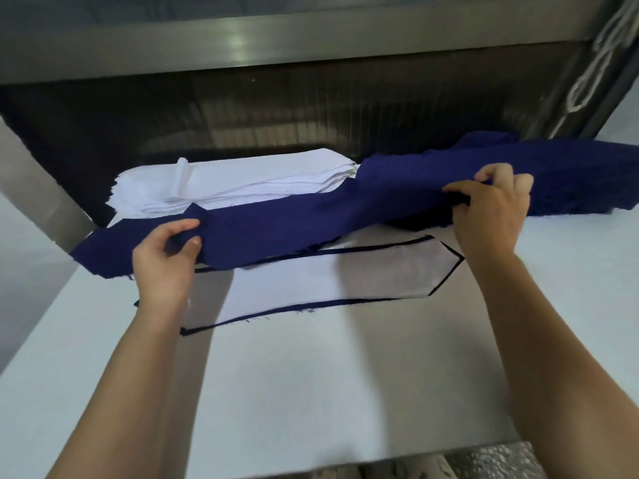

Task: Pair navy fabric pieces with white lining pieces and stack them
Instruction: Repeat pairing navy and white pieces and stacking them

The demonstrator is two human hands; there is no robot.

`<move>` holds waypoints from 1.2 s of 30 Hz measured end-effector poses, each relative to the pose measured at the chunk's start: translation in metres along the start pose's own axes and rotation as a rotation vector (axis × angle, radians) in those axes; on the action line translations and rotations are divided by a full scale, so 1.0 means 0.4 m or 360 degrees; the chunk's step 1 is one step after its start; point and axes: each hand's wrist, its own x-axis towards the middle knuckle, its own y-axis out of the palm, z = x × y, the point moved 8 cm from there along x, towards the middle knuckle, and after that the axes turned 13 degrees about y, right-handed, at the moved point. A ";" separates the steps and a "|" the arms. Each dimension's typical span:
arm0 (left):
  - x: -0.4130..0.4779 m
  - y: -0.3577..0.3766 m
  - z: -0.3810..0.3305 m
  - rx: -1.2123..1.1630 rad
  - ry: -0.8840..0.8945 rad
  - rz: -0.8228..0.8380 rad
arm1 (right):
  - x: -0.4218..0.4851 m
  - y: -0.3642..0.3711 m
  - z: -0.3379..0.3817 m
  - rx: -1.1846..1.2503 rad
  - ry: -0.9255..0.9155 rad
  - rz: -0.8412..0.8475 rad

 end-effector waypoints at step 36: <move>-0.089 -0.134 0.073 0.0726 0.0247 0.0278 | -0.174 0.095 -0.070 0.0512 -0.0083 0.0767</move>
